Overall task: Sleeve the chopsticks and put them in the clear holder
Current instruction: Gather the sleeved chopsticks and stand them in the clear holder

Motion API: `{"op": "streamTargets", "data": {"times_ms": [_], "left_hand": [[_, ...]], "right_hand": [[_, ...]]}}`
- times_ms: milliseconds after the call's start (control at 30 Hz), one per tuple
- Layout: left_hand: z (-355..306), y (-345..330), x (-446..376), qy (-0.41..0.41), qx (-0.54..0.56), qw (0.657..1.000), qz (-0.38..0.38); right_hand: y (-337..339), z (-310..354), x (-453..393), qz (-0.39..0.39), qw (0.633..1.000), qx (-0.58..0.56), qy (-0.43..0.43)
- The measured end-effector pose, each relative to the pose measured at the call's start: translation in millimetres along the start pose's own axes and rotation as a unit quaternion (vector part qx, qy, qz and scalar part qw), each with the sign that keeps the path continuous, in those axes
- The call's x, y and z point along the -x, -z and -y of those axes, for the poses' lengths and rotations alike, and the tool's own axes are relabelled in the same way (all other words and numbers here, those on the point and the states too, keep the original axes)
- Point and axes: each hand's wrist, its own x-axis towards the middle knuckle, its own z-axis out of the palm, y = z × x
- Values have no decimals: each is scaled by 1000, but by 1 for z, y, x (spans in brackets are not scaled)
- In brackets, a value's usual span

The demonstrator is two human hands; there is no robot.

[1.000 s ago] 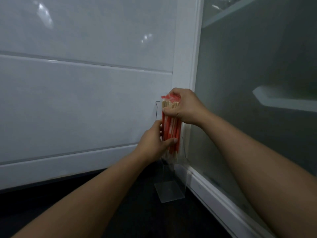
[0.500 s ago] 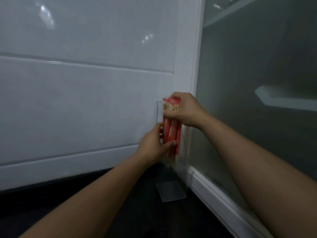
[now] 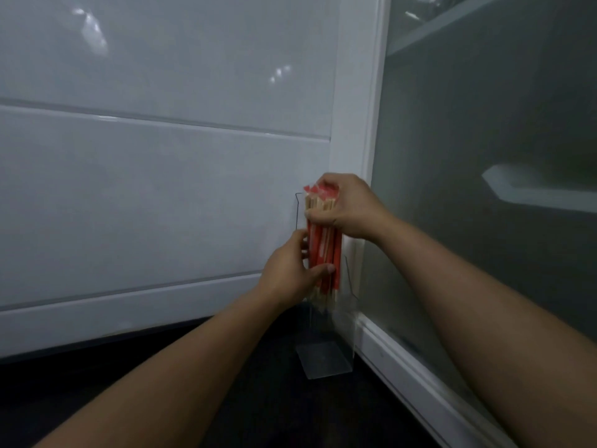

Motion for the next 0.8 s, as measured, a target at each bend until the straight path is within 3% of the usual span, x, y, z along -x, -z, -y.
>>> {"op": "streamTargets", "data": {"times_ms": [167,233,367,800], "left_hand": [[18,-14,10,-16,-82,996,-11],[19,-16,10,-25,-97,994,-36],[24,-17,13,-42,-116,992,-15],[39,24,33,-84,-231,969,-2]], "right_hand": [[-26,-27,26,26,999,-1,-45],[-38,-38,37,39,996,-24,-71],[-63,-51,57,72,984,-90,-137],[-109,-19,66,15,949,-266,-170]]}}
